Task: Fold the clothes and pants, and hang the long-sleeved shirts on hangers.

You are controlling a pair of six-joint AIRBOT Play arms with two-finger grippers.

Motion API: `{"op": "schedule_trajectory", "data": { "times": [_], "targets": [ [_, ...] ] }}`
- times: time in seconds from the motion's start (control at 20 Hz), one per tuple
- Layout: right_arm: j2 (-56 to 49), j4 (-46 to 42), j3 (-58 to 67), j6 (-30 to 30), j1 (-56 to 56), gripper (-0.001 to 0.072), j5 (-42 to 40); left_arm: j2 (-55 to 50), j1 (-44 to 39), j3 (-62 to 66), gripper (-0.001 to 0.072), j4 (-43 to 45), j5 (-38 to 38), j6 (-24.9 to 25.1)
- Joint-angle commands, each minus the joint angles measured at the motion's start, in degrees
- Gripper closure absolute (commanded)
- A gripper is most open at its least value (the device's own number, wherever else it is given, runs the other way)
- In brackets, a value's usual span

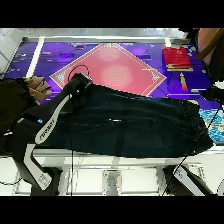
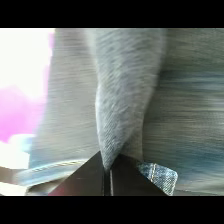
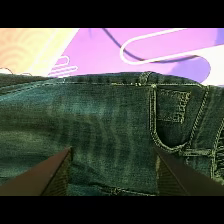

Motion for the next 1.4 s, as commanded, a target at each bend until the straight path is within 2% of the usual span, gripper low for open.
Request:
{"op": "schedule_trajectory", "data": {
  "times": [0.0, 0.15, 0.3, 0.5, 0.55, 0.6, 0.65, 0.7, 0.8, 0.95, 1.05, 1.15, 1.35],
  "targets": [
    [0.00, -0.07, -0.02, 0.04, 0.07, 0.0157, -0.37, 3.06, 2.99, 5.49, 0.0694, 8.04, 4.37, -0.33],
    [-0.04, 1.84, -0.02, 0.55, 0.07, 0.0157, -1.81, 2.23, 10.45, 12.20, 0.0694, 3.80, 9.79, -0.31],
    [-0.83, 5.95, -0.02, 0.57, 0.07, 0.0158, -5.03, -0.17, 16.68, 13.05, 0.0694, 3.45, 12.20, -0.26],
    [-4.48, 6.36, -0.02, 3.67, 0.17, 0.0158, -5.90, -4.98, 22.64, 13.62, 0.0692, 3.21, 20.98, -1.95],
    [-5.68, 6.54, -0.02, 4.22, 0.44, 0.0158, -5.88, -5.99, 23.06, 13.68, 0.0648, 3.21, 23.43, -2.73],
    [-6.97, 6.43, -0.02, 4.92, 1.07, 0.0158, -6.10, -6.67, 23.15, 13.68, 0.0356, 3.19, 26.10, -3.65],
    [-8.17, 6.43, -0.02, 5.09, 2.14, 0.0158, -6.47, -6.97, 23.08, 13.70, 0.0110, 3.15, 28.44, -5.55],
    [-9.14, 6.40, -0.02, 5.16, 3.41, 0.0158, -7.50, -7.02, 22.80, 13.70, 0.0080, 2.75, 30.77, -6.64],
    [-10.47, 6.10, -0.02, 5.29, 6.16, 0.0158, -11.65, -6.99, 22.51, 14.95, 0.0080, 2.19, 32.22, -7.67],
    [-12.98, 2.45, 0.00, 6.05, 9.51, 0.0159, -18.88, -6.45, 22.88, 19.80, 0.0081, 2.16, 27.26, -7.61],
    [-17.18, -3.91, 0.00, 10.78, 9.55, 0.0159, -19.87, -5.84, 23.69, 21.79, 0.0082, 2.16, 23.26, -7.37],
    [-22.40, -5.79, 0.00, 14.80, 7.58, 0.0158, -19.82, -4.96, 24.20, 21.92, 0.0082, 2.16, 18.62, -6.29],
    [-31.21, -6.38, 0.02, 14.86, 6.10, 0.0158, -22.03, -4.33, 24.41, 21.92, 0.0082, 0.98, 11.69, -5.29]
  ]
}}
